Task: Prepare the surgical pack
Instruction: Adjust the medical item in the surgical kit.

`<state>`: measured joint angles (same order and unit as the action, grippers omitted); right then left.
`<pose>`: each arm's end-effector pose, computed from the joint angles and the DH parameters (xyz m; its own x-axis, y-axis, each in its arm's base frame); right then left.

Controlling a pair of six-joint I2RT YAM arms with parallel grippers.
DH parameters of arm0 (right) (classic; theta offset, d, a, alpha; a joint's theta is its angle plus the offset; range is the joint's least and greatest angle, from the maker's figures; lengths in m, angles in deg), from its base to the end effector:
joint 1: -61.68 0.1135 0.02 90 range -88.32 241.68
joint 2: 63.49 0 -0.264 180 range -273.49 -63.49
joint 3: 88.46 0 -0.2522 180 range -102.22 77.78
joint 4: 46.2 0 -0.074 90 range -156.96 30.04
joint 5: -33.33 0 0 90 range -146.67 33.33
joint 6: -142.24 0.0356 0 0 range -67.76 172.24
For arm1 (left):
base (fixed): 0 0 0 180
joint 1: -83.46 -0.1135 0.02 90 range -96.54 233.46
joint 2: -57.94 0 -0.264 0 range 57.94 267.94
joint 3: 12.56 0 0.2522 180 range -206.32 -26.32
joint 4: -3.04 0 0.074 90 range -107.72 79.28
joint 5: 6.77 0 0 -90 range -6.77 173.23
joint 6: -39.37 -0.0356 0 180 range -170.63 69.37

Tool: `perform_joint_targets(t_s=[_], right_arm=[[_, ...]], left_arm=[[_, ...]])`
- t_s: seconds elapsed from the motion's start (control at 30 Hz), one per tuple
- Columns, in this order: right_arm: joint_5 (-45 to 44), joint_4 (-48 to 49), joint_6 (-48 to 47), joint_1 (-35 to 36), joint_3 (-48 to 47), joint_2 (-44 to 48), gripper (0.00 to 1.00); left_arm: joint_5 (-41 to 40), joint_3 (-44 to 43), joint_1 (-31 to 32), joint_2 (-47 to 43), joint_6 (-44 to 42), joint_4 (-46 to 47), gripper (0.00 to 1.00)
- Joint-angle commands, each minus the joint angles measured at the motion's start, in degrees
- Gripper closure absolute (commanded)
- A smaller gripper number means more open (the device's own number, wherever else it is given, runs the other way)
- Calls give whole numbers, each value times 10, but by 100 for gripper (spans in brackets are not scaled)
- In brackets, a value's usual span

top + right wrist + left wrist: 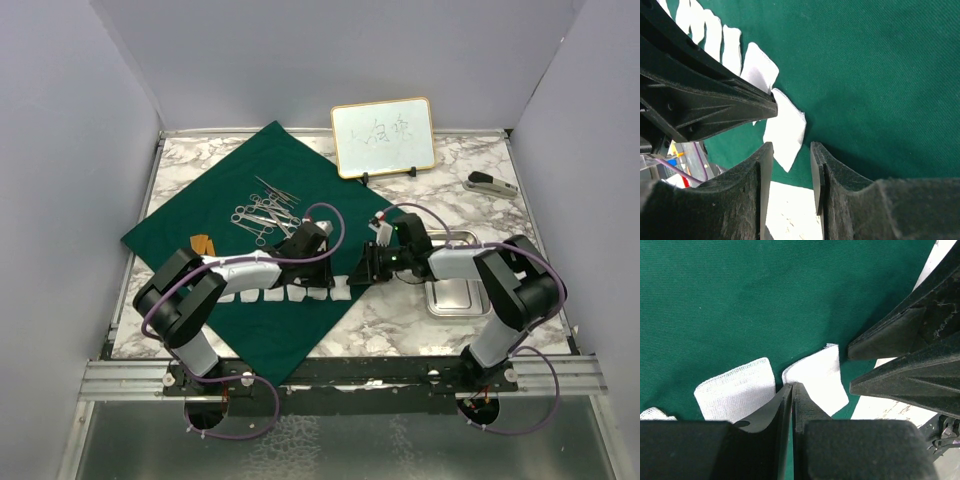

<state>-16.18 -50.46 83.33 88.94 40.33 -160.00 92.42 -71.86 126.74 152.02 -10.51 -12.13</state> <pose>0.2498 0.1547 0.1196 -0.9526 -0.0490 -0.3003 -0.2696 0.5938 0.7582 0.2263 -0.2209 0.1494 -0.9105 -0.0164 -0.4133 0.2156 0.8339 -0.5081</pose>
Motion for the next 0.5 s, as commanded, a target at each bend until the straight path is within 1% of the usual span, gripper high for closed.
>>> perform_joint_targets(t_s=[0.0, 0.2, 0.33, 0.47], right_arm=[[12, 40, 17, 1, -5, -22, 63], [4, 68, 56, 0, -6, -42, 61], [-24, 44, 56, -1, -31, -55, 60], [-32, 27, 46, -2, -40, -57, 59]], left_arm=[[-38, 28, -1, 18, 5, -1, 92], [-45, 49, -2, 16, 16, 2, 95], [-47, 60, -3, 13, 18, 2, 96], [-46, 66, -3, 7, 18, 4, 96]])
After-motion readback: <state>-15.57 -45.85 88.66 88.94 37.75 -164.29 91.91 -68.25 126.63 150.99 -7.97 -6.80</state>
